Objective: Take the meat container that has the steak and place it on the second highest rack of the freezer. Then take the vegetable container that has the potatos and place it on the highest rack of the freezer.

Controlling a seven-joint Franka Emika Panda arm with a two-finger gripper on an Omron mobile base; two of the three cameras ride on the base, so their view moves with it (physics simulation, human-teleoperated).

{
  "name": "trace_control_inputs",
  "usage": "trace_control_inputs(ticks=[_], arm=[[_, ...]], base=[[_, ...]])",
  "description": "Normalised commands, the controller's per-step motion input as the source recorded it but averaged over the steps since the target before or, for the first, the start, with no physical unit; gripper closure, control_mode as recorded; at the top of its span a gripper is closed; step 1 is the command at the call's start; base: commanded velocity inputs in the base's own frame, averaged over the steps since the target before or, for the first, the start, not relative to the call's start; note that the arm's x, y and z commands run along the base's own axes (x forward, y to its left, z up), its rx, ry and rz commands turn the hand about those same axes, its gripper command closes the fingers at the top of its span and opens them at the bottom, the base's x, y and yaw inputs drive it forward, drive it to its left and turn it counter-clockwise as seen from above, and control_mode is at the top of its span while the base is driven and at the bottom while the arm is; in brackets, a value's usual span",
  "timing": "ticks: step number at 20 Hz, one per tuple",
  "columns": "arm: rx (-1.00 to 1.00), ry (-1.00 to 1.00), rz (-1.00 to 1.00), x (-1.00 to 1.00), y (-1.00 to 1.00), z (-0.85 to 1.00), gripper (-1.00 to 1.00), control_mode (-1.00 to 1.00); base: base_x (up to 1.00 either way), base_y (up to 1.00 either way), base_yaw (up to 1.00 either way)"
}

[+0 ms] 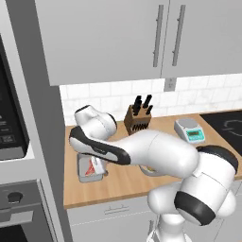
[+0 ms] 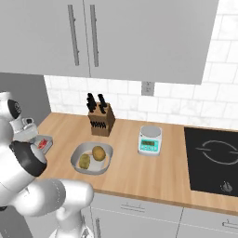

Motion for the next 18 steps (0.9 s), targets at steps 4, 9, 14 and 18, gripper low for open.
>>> trace_control_inputs(ticks=[4,9,14,18], arm=[[0.0,0.0,0.05,0.09,0.0,-0.49,-1.0,-1.0],[0.01,-0.01,0.02,0.48,0.0,-0.32,-1.0,-1.0],[0.09,-0.21,0.08,-0.06,0.0,-0.19,-1.0,-1.0],[0.11,-0.12,0.09,-0.07,0.04,-0.09,-1.0,-1.0]], base=[[0.0,0.0,0.0],[0.0,0.0,0.0],[0.0,0.0,0.0],[0.0,0.0,0.0]])
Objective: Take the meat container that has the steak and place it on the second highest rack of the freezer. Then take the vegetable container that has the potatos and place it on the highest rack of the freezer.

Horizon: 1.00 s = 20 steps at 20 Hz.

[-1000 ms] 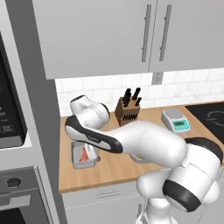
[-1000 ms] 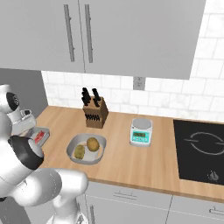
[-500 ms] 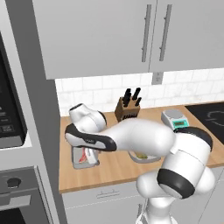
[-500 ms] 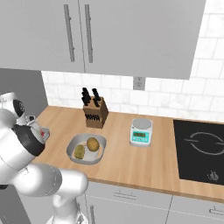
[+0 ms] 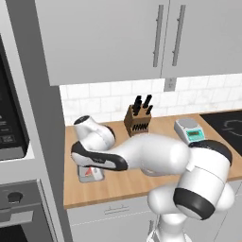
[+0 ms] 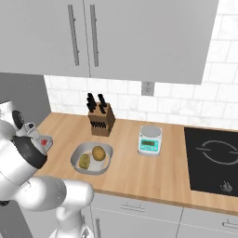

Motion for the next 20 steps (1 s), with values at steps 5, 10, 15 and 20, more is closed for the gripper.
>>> trace_control_inputs(ticks=[5,10,15,20], arm=[[0.14,0.0,0.08,0.02,0.05,-0.04,-1.0,-1.0],[0.0,0.0,0.01,0.0,0.14,-0.19,-1.0,-1.0],[0.0,0.0,0.0,0.02,0.15,-0.27,-1.0,-1.0],[0.01,0.0,0.0,0.21,0.0,-0.01,-1.0,-1.0]], base=[[0.0,0.0,0.0],[0.0,0.0,0.0],[0.0,0.0,0.0],[0.0,0.0,0.0]])
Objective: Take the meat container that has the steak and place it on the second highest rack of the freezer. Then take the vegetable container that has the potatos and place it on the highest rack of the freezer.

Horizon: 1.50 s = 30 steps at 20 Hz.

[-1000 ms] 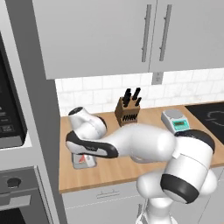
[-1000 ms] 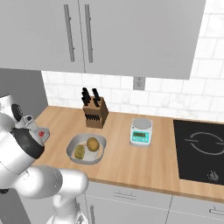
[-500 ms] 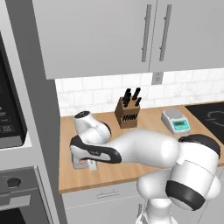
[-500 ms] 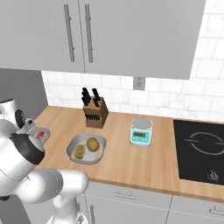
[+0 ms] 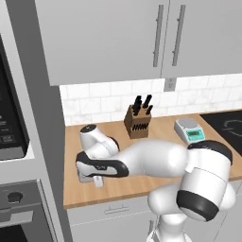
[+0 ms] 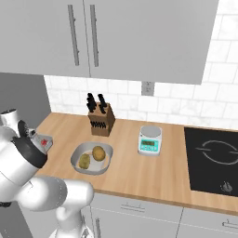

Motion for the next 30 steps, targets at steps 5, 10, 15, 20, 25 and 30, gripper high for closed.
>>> trace_control_inputs(ticks=[5,10,15,20,25,30], arm=[[0.01,0.0,0.0,0.18,-0.01,-0.15,-1.0,-1.0],[0.0,-0.01,0.0,0.03,0.0,-0.31,-1.0,-1.0],[0.0,0.0,0.0,0.1,0.0,-0.01,-1.0,-1.0],[0.0,0.0,0.0,0.18,0.0,0.0,-1.0,-1.0],[0.0,0.0,0.0,0.04,0.0,-0.22,-1.0,-1.0],[0.0,0.0,0.0,0.0,0.02,-0.35,-1.0,-1.0]], base=[[0.0,0.0,0.0],[0.0,0.0,0.0],[0.0,0.0,0.0],[0.0,0.0,0.0],[0.0,0.0,0.0],[0.0,0.0,0.0]])
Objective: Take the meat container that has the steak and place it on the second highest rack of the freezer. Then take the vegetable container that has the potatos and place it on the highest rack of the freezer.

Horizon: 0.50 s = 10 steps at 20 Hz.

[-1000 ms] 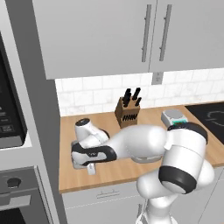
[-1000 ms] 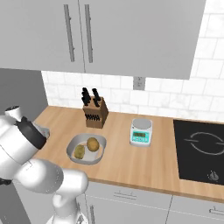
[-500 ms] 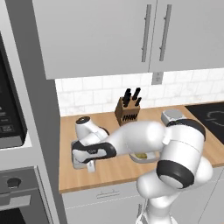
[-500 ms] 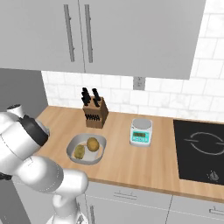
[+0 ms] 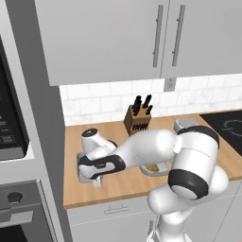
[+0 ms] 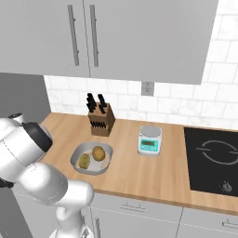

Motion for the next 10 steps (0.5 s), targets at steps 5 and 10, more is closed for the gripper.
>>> trace_control_inputs(ticks=[5,10], arm=[[0.0,0.0,0.0,0.0,0.0,-0.34,-1.0,-1.0],[0.0,0.0,0.0,-0.06,0.0,-0.15,-1.0,-1.0]], base=[[0.0,0.0,0.0],[0.0,0.0,0.0]])
